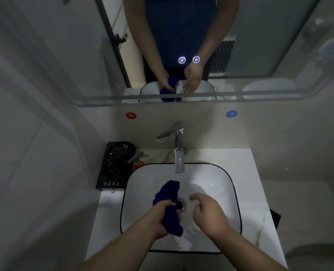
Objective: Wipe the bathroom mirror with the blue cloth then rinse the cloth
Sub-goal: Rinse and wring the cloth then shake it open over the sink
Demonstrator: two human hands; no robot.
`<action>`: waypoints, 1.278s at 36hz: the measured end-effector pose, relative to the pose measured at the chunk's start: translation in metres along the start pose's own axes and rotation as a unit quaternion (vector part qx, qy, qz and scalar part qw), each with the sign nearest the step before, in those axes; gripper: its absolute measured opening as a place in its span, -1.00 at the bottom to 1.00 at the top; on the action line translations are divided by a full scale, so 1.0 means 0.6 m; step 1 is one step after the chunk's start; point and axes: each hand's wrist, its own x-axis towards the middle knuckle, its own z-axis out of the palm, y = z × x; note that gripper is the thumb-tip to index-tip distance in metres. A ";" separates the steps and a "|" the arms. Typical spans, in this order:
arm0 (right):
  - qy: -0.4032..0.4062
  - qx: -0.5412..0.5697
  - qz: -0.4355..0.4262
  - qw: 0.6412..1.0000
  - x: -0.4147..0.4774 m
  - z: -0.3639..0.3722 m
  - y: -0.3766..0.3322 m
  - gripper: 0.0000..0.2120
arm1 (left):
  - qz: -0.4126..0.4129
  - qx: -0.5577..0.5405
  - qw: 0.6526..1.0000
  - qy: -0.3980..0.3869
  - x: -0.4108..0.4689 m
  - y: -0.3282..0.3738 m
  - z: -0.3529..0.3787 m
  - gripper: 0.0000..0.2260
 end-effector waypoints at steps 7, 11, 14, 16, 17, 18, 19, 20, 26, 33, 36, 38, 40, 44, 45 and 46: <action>-0.095 -0.348 -0.235 0.903 0.036 0.020 0.004 0.07 | -0.060 0.162 0.985 0.010 0.013 0.027 -0.033 -0.64; -0.086 -0.402 -0.255 0.875 0.069 0.032 0.003 0.03 | -0.119 0.256 0.957 -0.063 -0.004 0.051 -0.021 -0.60; -0.043 -0.387 -0.279 0.878 0.090 0.031 0.009 0.07 | -0.133 0.308 0.935 -0.112 -0.020 0.071 -0.011 -0.59; -0.034 -0.375 -0.306 0.874 0.099 0.034 0.016 0.08 | -0.133 0.366 0.910 -0.140 -0.027 0.084 -0.006 -0.52; -0.036 -0.365 -0.316 0.875 0.101 0.032 0.016 0.08 | -0.129 0.405 0.893 -0.147 -0.030 0.089 -0.003 -0.50; -0.045 -0.354 -0.318 0.878 0.102 0.030 0.013 0.07 | -0.122 0.448 0.873 -0.150 -0.032 0.092 0.001 -0.53; -0.063 -0.346 -0.314 0.882 0.102 0.025 0.009 0.07 | -0.110 0.492 0.851 -0.146 -0.032 0.092 0.005 -0.57; -0.105 -0.344 -0.298 0.884 0.100 0.017 0.000 0.07 | -0.095 0.531 0.831 -0.138 -0.031 0.089 0.007 -0.62; -0.211 -0.421 -0.260 0.843 0.097 -0.001 -0.042 -0.28 | 0.060 0.676 0.732 -0.058 0.000 0.052 0.002 -0.85; -0.271 -0.463 -0.153 0.830 0.126 0.014 -0.072 -0.78 | 0.209 0.785 0.579 0.072 0.057 0.030 0.010 -0.75; -0.316 -0.418 -0.085 0.848 0.138 0.024 -0.069 -0.82 | 0.198 0.785 0.575 0.118 0.070 0.029 0.009 -0.62; -0.334 -0.376 -0.034 0.864 0.144 0.027 -0.063 -0.88 | 0.210 0.797 0.552 0.130 0.072 0.030 0.011 -0.61; -0.341 -0.326 0.007 0.882 0.149 0.021 -0.060 -0.91 | 0.235 0.801 0.531 0.146 0.074 0.031 0.012 -0.60; -0.352 -0.281 0.037 0.892 0.153 0.004 -0.057 -0.83 | 0.286 0.804 0.495 0.162 0.073 0.030 0.014 -0.60; -0.352 -0.279 0.033 0.893 0.154 0.006 -0.053 -0.83 | 0.287 0.807 0.493 0.156 0.071 0.028 0.016 -0.61; -0.347 -0.283 0.026 0.894 0.153 0.007 -0.050 -0.83 | 0.284 0.808 0.492 0.154 0.071 0.028 0.017 -0.64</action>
